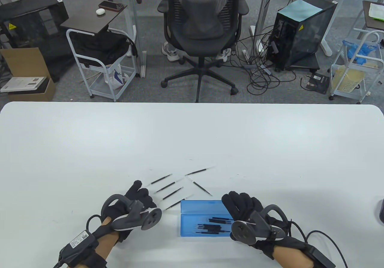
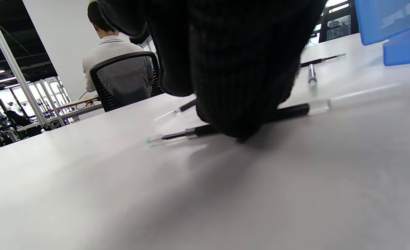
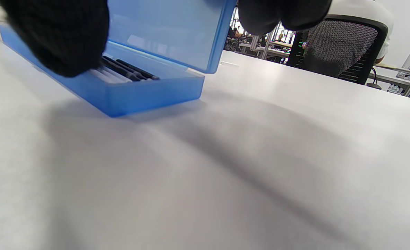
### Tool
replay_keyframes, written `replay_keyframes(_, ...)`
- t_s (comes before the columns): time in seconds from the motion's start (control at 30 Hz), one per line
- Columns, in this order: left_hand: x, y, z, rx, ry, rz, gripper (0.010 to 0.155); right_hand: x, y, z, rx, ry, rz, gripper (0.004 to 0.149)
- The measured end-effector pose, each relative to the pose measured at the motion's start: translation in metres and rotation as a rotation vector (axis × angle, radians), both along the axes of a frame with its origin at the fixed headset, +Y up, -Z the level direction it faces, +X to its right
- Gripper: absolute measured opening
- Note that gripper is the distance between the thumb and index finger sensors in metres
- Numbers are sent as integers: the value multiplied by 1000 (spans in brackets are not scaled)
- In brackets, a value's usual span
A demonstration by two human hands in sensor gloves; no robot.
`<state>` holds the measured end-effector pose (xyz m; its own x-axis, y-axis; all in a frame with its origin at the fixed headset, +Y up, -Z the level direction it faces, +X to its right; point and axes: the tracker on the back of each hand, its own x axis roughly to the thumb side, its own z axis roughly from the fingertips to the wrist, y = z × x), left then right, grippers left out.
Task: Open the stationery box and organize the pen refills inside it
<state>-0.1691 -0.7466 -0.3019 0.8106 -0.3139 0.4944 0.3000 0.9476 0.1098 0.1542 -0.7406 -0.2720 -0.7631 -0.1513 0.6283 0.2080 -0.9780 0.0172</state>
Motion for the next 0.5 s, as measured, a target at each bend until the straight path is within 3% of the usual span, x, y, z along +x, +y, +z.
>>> replay_keyframes(0.5,2,-1,-3,-68,-61,-23,41,0,0,0,-3,0,11,116)
